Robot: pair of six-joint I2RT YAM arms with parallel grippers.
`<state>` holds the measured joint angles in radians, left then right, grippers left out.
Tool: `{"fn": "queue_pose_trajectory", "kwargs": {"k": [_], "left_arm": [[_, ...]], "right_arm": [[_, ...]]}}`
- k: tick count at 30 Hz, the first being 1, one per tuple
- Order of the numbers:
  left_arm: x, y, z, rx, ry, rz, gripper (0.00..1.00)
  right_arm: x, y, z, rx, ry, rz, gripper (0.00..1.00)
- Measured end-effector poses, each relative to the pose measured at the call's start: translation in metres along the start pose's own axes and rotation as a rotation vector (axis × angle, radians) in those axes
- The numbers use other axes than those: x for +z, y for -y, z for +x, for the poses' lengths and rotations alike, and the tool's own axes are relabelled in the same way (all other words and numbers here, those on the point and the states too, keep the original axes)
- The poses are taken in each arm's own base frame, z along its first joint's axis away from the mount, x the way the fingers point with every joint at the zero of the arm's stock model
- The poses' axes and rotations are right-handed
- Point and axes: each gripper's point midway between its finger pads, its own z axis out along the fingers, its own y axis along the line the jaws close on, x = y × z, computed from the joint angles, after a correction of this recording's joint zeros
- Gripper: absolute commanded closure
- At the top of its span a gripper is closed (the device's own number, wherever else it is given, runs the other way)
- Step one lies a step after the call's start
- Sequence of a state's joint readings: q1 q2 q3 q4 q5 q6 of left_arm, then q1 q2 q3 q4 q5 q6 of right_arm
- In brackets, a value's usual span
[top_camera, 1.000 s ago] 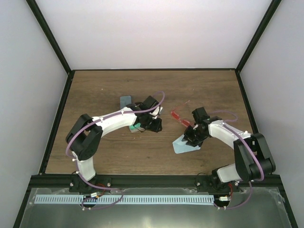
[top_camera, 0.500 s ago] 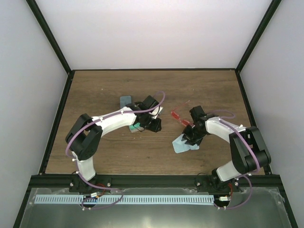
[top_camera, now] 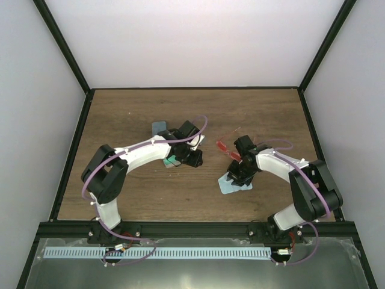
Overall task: Organize the sunglasses
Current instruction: Adjust the glasses cleaning cloth at the center of the board.
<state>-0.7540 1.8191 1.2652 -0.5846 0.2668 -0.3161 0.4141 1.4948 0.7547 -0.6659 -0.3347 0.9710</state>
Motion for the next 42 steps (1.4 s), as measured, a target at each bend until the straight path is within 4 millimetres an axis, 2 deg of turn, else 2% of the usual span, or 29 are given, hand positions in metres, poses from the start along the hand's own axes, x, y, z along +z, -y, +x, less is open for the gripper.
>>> {"fn": "queue_pose_trajectory", "kwargs": {"k": [9,14,22,27,30,31,33,35,38,40,42], "left_arm": [[0.0,-0.004,0.008,-0.003,-0.011,-0.005,0.72],[-0.002,-0.004,0.009,-0.003,-0.01,-0.005,0.72],[-0.003,-0.005,0.009,-0.004,-0.007,-0.004,0.72],[-0.003,-0.006,0.008,-0.007,-0.006,-0.005,0.72],[-0.004,-0.006,0.008,-0.005,-0.004,-0.005,0.72],[-0.005,-0.006,0.008,-0.004,-0.002,-0.005,0.72],[-0.007,-0.005,0.008,-0.002,0.0,-0.004,0.75],[-0.009,-0.004,0.008,0.002,-0.002,-0.003,0.77],[-0.01,-0.003,0.011,0.011,-0.013,0.005,0.78],[-0.011,0.001,0.011,0.018,-0.017,0.025,0.78],[-0.013,0.006,0.011,0.02,-0.021,0.053,0.78]], "right_arm": [[0.001,0.003,-0.005,0.009,0.025,0.022,0.88],[-0.002,0.0,-0.011,-0.005,0.047,0.031,0.99],[-0.018,-0.024,-0.025,-0.048,0.1,-0.007,0.99],[-0.016,-0.032,-0.03,-0.058,0.095,-0.004,0.99],[-0.012,-0.038,-0.036,-0.067,0.088,0.002,0.98],[-0.011,-0.042,-0.039,-0.073,0.088,0.002,0.91],[-0.01,-0.05,-0.044,-0.083,0.091,-0.006,0.69],[-0.01,-0.061,-0.05,-0.108,0.092,-0.021,0.59],[-0.013,-0.073,-0.056,-0.139,0.111,-0.049,0.59],[-0.019,-0.074,-0.057,-0.148,0.133,-0.056,0.63],[-0.028,-0.074,-0.057,-0.159,0.162,-0.066,0.74]]}}
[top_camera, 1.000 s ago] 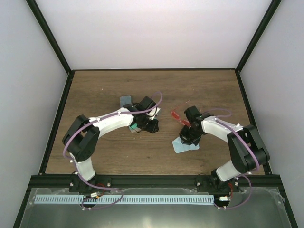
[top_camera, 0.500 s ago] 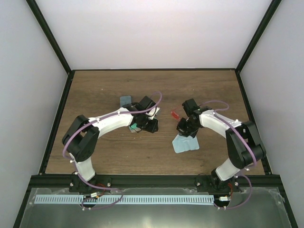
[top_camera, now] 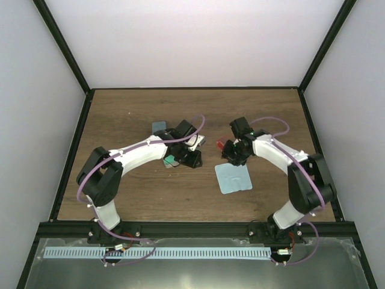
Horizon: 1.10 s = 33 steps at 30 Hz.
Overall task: Organize the sunglasses
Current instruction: Adjust the glasses cleaning cloth at the center of the board.
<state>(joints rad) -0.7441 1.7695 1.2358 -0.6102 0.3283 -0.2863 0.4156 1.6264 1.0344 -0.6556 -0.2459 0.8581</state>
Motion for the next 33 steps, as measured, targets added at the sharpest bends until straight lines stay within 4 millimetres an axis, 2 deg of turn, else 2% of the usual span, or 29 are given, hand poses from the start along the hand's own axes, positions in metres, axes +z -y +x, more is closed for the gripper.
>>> {"fn": "queue_pose_trajectory", "kwargs": {"k": [1,3,4,9,11,13,17,20,23,28,33], "left_arm": [[-0.001,0.005,-0.001,0.002,0.0,0.021,0.78],[-0.004,0.016,-0.006,0.009,0.004,0.067,0.8],[-0.005,0.025,-0.01,0.016,0.006,0.094,0.81],[0.004,0.081,-0.033,0.085,0.013,0.236,0.85],[0.015,0.103,-0.029,0.115,-0.015,0.297,0.85],[0.032,0.121,-0.017,0.136,-0.07,0.347,0.85],[0.068,0.142,0.01,0.168,-0.181,0.397,0.84],[0.09,0.15,0.033,0.184,-0.251,0.397,0.84],[0.102,0.149,0.048,0.191,-0.287,0.364,0.84],[0.109,0.132,0.043,0.18,-0.26,0.259,0.84],[0.111,0.124,0.038,0.164,-0.241,0.22,0.84]], "right_arm": [[-0.006,0.002,0.001,-0.006,0.019,-0.005,0.79],[-0.018,0.009,0.006,-0.011,0.048,-0.01,0.95],[-0.023,0.015,0.008,-0.003,0.064,-0.013,0.99],[-0.038,0.057,0.014,0.06,0.099,-0.001,0.99],[-0.043,0.074,0.012,0.091,0.11,0.014,0.99],[-0.048,0.085,0.009,0.112,0.122,0.026,0.99],[-0.062,0.096,0.0,0.125,0.16,0.022,0.99],[-0.068,0.106,-0.004,0.139,0.173,0.049,0.99],[-0.072,0.109,-0.005,0.126,0.181,0.066,0.99],[-0.083,0.106,-0.007,0.091,0.217,0.061,0.99],[-0.089,0.105,-0.005,0.073,0.227,0.056,0.99]]}}
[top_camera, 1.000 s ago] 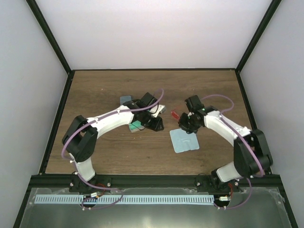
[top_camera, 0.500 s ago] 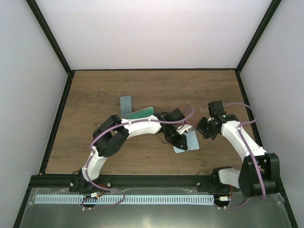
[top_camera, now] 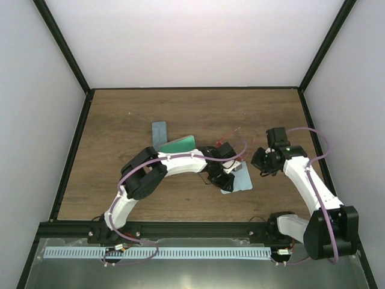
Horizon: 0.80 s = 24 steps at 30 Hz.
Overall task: Organize the sunglasses
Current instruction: Adjust the glasses cleaning cloth at the center of the board.
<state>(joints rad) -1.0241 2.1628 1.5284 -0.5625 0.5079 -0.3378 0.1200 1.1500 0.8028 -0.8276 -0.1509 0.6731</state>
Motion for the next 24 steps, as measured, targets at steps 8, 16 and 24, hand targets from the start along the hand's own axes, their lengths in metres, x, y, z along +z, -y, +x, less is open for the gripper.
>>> {"fn": "queue_pose_trajectory", "kwargs": {"k": [8,16,24], "left_arm": [[0.0,-0.01,-0.002,-0.013,0.014,-0.059,0.84],[-0.007,-0.019,0.015,0.002,0.005,-0.103,0.84],[-0.02,-0.029,0.049,0.002,-0.037,-0.139,0.83]], "right_arm": [[-0.003,0.004,0.006,-0.004,0.002,-0.002,0.99],[-0.004,0.004,0.006,-0.008,0.004,-0.003,0.99],[0.0,0.003,0.007,-0.013,-0.014,-0.005,0.93]]}}
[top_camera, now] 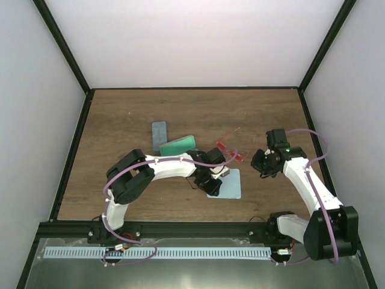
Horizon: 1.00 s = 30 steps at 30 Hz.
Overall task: Organize the sunglasses
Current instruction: Adjust the glasses cleaning cloth at the center of the board.
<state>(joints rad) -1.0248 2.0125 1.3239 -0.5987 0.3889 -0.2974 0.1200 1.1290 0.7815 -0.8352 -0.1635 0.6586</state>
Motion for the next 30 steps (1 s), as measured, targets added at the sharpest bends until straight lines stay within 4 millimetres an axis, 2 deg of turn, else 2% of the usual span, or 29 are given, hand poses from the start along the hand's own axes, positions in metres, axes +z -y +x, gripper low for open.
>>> {"fn": "queue_pose_trajectory", "kwargs": {"k": [4,5,7,10,14,16,18,20,21,24,27,30], "left_arm": [[-0.004,-0.001,0.006,0.007,-0.012,-0.008,0.76],[-0.005,-0.001,0.007,0.009,-0.013,-0.008,0.72],[-0.009,0.001,0.005,0.011,-0.007,-0.01,0.57],[-0.025,0.009,-0.011,0.023,0.044,-0.015,0.46],[-0.058,0.024,-0.04,0.049,0.161,-0.019,0.45],[-0.072,0.024,-0.049,0.034,0.204,-0.021,0.47],[-0.078,0.013,-0.053,-0.008,0.225,-0.033,0.49],[-0.078,-0.008,-0.052,-0.075,0.228,-0.053,0.49],[-0.076,-0.027,-0.047,-0.127,0.218,-0.074,0.49],[-0.073,-0.065,-0.033,-0.239,0.19,-0.124,0.49],[-0.073,-0.08,-0.027,-0.284,0.182,-0.148,0.49],[-0.073,-0.079,-0.027,-0.281,0.185,-0.146,0.49]], "right_arm": [[0.008,-0.005,0.001,-0.026,-0.034,-0.015,0.9],[0.011,-0.005,0.001,-0.03,-0.045,-0.01,0.88],[0.021,-0.004,0.003,-0.043,-0.073,0.01,0.79],[0.03,-0.005,0.006,-0.069,-0.095,0.032,0.7],[0.036,-0.02,0.0,-0.109,-0.092,0.024,0.69],[0.041,-0.029,-0.002,-0.133,-0.09,0.02,0.69],[0.048,-0.034,0.002,-0.154,-0.101,0.019,0.69],[0.057,-0.038,0.009,-0.174,-0.125,0.029,0.69],[0.062,-0.039,0.013,-0.182,-0.139,0.036,0.69],[0.072,-0.04,0.022,-0.2,-0.167,0.058,0.69],[0.081,-0.039,0.027,-0.205,-0.184,0.079,0.7],[0.088,-0.036,0.028,-0.198,-0.192,0.1,0.71]]}}
